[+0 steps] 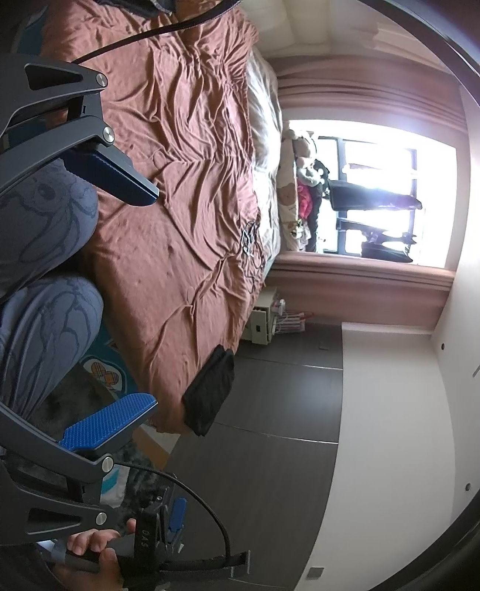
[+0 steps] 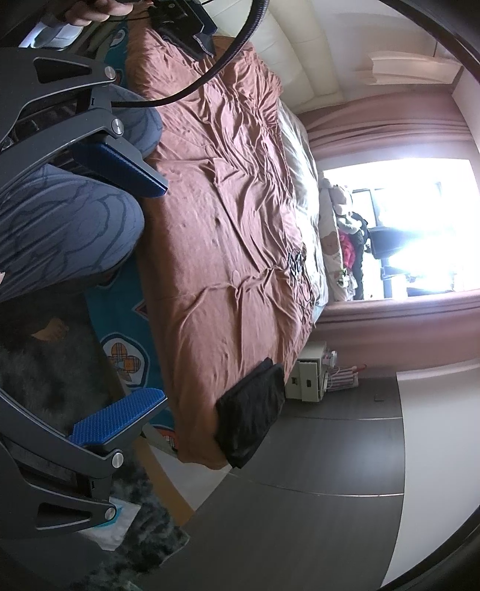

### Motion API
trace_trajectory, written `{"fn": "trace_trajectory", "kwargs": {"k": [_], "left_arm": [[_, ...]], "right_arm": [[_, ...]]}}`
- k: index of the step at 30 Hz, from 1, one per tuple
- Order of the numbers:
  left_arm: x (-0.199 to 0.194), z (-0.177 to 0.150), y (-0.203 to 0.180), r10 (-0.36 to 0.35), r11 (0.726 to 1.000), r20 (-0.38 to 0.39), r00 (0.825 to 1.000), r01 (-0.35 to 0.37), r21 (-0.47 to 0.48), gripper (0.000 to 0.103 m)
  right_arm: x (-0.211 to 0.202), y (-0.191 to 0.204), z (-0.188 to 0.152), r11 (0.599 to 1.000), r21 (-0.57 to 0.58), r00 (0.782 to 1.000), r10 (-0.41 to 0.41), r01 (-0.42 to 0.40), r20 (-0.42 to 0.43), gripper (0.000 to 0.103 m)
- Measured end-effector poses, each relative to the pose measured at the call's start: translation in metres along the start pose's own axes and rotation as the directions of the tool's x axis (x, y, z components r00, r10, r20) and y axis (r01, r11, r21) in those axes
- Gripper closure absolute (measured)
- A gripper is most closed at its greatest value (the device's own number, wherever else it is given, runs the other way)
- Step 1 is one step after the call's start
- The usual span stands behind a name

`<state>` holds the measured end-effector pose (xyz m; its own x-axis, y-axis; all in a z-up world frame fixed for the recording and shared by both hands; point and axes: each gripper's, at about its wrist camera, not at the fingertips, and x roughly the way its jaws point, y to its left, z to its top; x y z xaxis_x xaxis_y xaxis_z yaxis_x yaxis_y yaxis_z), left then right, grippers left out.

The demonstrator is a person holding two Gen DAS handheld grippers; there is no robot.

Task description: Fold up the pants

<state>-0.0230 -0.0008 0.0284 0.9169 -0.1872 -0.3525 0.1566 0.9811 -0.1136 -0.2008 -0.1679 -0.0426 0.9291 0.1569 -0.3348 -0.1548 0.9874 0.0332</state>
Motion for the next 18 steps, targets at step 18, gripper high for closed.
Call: {"fn": "trace_trajectory", "kwargs": {"k": [18], "left_arm": [[-0.0084,0.0008,-0.0046,-0.002,1.000,0.007,1.000,0.002,-0.003,0.001]], "right_arm": [[-0.0033,-0.0028,-0.0011,1.000,0.000,1.000,0.010,-0.010,0.004,0.000]]}}
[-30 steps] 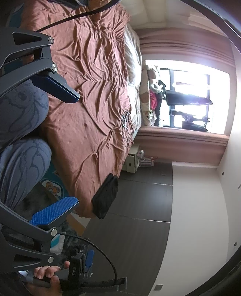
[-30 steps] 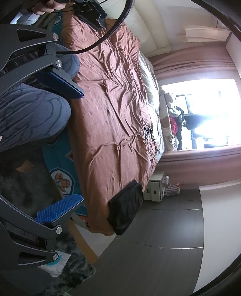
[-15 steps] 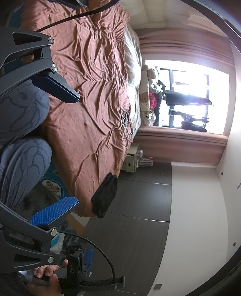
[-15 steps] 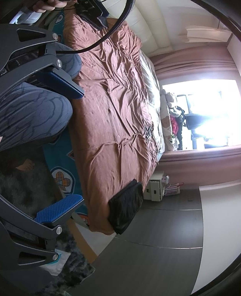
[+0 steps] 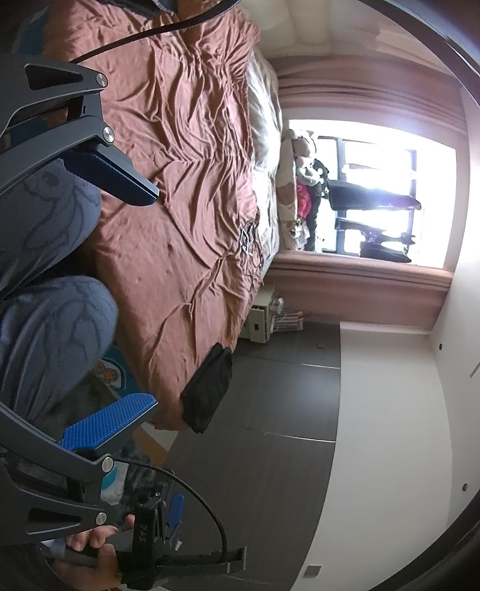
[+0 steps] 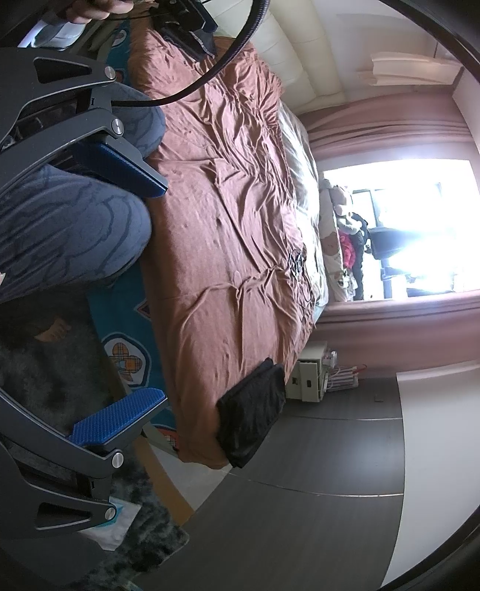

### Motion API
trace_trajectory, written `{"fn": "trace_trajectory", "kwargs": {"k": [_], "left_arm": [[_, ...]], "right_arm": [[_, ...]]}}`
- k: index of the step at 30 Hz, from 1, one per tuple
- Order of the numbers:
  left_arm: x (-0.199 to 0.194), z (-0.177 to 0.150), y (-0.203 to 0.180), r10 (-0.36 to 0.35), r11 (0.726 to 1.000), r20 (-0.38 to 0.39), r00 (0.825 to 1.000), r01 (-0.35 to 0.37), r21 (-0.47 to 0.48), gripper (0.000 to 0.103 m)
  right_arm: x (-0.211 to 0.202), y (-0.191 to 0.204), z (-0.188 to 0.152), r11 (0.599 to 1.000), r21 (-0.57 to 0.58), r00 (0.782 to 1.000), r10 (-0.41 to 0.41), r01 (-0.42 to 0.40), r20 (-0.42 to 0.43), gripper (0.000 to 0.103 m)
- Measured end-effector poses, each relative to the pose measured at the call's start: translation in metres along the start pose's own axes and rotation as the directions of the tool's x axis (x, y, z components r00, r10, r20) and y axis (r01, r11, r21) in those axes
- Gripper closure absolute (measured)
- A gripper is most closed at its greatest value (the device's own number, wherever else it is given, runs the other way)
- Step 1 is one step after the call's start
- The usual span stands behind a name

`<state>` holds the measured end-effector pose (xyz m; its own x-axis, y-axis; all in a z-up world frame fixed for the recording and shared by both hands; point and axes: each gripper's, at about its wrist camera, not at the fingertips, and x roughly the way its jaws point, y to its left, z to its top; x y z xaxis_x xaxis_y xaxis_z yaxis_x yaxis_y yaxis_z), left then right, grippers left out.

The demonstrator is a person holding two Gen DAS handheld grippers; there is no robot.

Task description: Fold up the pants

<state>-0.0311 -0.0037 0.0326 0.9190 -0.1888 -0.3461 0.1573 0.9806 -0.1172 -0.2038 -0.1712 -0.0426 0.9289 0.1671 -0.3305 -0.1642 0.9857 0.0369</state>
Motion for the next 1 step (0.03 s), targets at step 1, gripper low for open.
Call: {"fn": "trace_trajectory", "kwargs": {"k": [1], "left_arm": [[-0.0003,0.0007,-0.0005,0.002,1.000,-0.001,1.000,-0.002,-0.003,0.001]], "right_arm": [[-0.0008,-0.0002,-0.0010,1.000,0.000,1.000,-0.001,0.001,0.000,0.000]]}}
